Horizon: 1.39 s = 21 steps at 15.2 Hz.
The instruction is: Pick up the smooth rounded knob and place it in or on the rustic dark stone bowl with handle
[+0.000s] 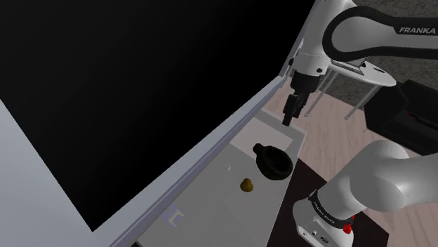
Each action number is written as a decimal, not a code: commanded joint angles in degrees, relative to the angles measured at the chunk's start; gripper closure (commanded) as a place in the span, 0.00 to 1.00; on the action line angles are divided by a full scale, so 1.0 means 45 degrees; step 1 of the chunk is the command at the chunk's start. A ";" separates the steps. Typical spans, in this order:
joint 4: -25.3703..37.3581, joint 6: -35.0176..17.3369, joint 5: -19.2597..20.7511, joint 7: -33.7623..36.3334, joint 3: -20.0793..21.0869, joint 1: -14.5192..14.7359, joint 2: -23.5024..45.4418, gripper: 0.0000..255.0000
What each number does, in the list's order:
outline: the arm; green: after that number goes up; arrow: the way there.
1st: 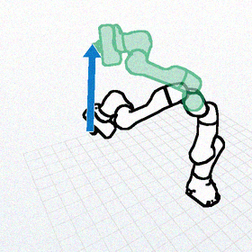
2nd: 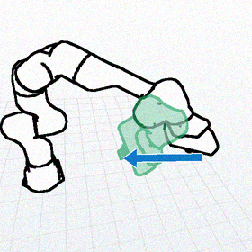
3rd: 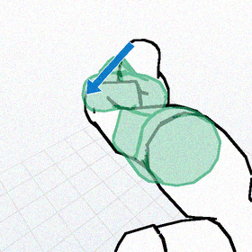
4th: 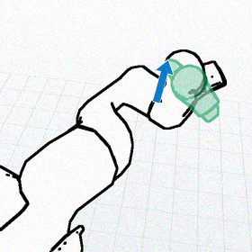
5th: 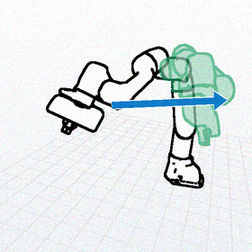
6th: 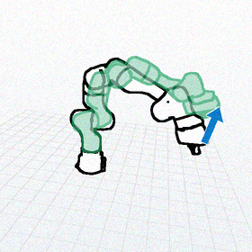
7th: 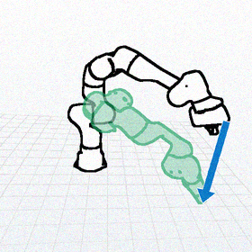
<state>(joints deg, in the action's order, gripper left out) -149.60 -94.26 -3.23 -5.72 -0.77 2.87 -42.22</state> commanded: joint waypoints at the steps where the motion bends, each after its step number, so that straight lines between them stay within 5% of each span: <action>1: -0.0608 -0.0901 -0.0207 0.0083 0.0193 0.0175 0.0290 0.00; 11: -0.2903 -0.5809 -0.1563 0.0469 0.1355 0.1368 0.2986 0.00; 19: -0.3238 -1.0346 -0.2897 0.0480 0.2287 0.2488 0.7221 0.00; 21: -0.3281 -1.0664 -0.2984 0.0442 0.2324 0.2532 0.7495 0.00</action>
<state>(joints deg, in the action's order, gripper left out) -164.02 -140.63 -16.16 -3.56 9.48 13.97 -9.69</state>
